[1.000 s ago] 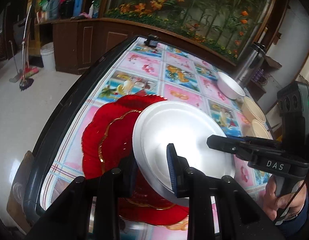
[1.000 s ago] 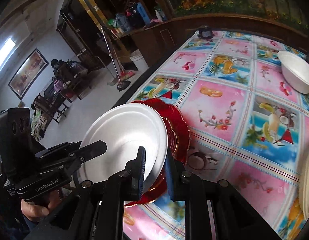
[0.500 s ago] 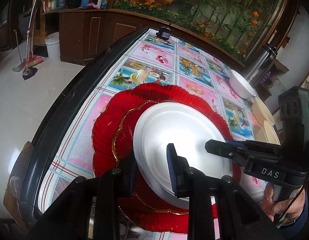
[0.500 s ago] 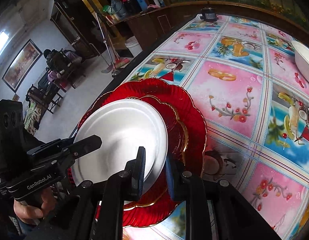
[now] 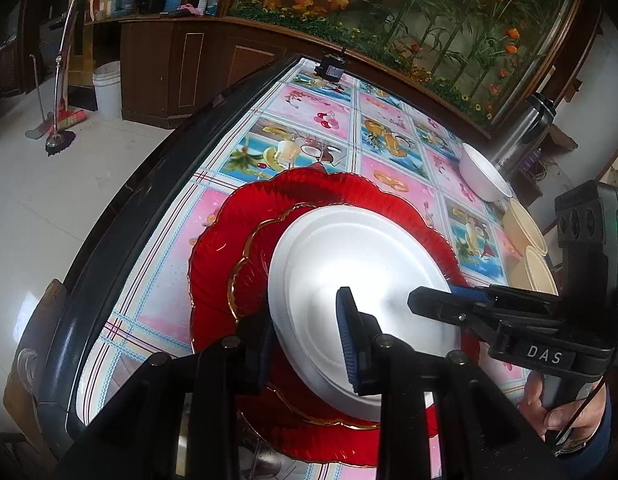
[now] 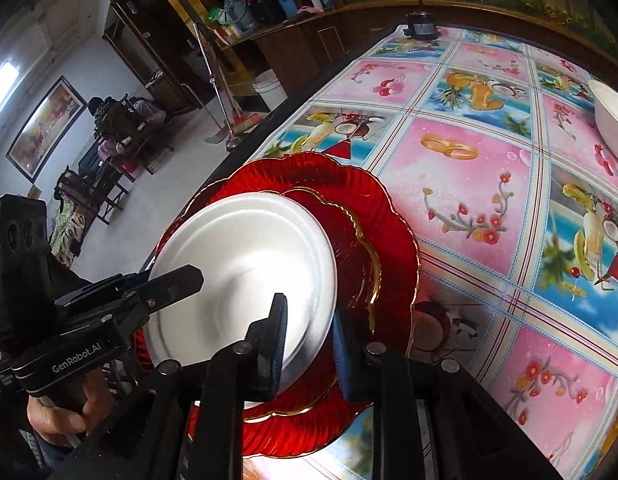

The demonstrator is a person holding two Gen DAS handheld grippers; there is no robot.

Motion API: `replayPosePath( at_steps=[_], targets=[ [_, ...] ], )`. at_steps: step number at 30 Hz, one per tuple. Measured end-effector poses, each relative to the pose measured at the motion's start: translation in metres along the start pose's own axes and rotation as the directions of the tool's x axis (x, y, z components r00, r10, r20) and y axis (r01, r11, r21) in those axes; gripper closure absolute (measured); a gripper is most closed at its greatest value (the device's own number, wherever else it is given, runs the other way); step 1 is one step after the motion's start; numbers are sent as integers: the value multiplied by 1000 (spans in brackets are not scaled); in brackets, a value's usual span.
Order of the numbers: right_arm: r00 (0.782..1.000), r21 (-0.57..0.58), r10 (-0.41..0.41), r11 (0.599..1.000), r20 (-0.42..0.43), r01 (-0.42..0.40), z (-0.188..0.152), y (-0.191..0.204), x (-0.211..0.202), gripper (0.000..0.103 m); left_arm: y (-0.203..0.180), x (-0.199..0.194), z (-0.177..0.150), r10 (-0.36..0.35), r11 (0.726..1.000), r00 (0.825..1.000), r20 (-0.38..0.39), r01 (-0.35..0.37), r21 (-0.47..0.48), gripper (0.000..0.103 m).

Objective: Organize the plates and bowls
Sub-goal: 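Lower the white plate onto the red stack and open the left tool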

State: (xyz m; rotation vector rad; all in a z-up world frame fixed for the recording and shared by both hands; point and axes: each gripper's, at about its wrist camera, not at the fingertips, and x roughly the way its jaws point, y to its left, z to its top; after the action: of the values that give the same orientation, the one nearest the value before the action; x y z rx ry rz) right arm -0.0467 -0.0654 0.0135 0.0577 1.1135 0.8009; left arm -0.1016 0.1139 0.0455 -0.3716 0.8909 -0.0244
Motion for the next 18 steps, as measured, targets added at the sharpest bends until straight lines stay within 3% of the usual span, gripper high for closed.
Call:
replayPosePath(
  at_steps=[9,18],
  targets=[
    [999,-4,16,1000,30,-16,3,-3,-16,72,0,-11,3,8,1000,1000,25,-8,-10,63],
    [997,43,12,999,71,-15,5,-30,-42,72,-8,-27,7,24,1000,998,65,-24,1,62]
  ],
)
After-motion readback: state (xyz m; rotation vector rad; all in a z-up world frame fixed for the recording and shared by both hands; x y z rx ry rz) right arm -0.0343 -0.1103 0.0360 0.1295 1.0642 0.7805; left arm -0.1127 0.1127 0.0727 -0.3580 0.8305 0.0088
